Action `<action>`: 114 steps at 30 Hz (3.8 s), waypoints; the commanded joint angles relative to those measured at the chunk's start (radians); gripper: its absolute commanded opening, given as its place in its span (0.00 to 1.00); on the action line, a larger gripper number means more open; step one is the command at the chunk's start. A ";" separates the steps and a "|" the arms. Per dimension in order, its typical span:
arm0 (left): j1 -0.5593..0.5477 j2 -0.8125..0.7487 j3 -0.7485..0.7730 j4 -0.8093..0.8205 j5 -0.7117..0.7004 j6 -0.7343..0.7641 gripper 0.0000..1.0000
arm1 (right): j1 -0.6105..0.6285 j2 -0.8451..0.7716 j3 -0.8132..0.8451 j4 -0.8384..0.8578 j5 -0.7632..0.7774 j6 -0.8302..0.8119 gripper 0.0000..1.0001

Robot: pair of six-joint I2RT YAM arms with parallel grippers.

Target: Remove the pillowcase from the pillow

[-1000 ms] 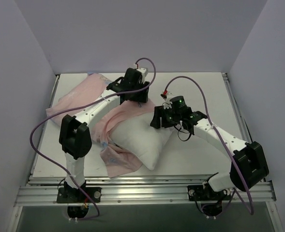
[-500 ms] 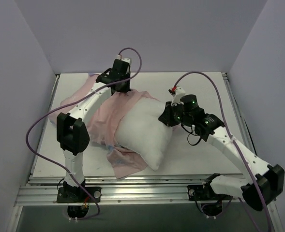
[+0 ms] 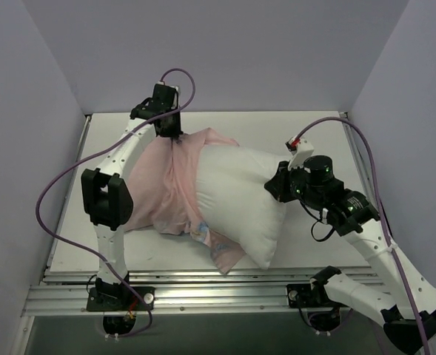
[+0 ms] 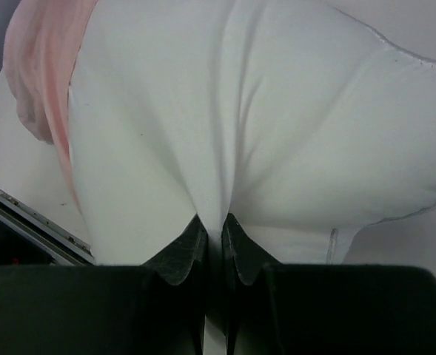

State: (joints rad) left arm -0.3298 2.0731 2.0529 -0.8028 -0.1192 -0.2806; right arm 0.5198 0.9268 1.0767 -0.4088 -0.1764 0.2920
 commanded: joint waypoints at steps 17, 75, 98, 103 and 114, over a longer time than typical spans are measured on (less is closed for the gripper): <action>-0.097 -0.551 -0.325 0.228 0.038 -0.109 0.91 | 0.166 0.271 0.135 0.013 0.245 -0.077 0.89; 0.325 -0.838 -1.059 0.375 -0.096 -0.178 0.02 | 0.128 0.173 0.229 -0.129 0.232 -0.275 0.00; 0.109 -0.912 -0.821 0.254 0.242 -0.034 0.90 | -0.030 0.421 0.325 -0.185 -0.342 -0.289 0.91; -0.086 -0.748 -0.618 0.226 0.129 0.143 0.91 | -0.141 0.492 0.269 -0.064 -0.290 -0.145 0.93; -0.190 -0.305 -0.278 0.228 0.191 0.235 0.89 | -0.129 0.576 0.144 0.177 -0.460 -0.001 0.99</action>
State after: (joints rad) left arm -0.5148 1.7054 1.6810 -0.5541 0.0425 -0.0883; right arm 0.3786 1.4872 1.2282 -0.3157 -0.5713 0.2451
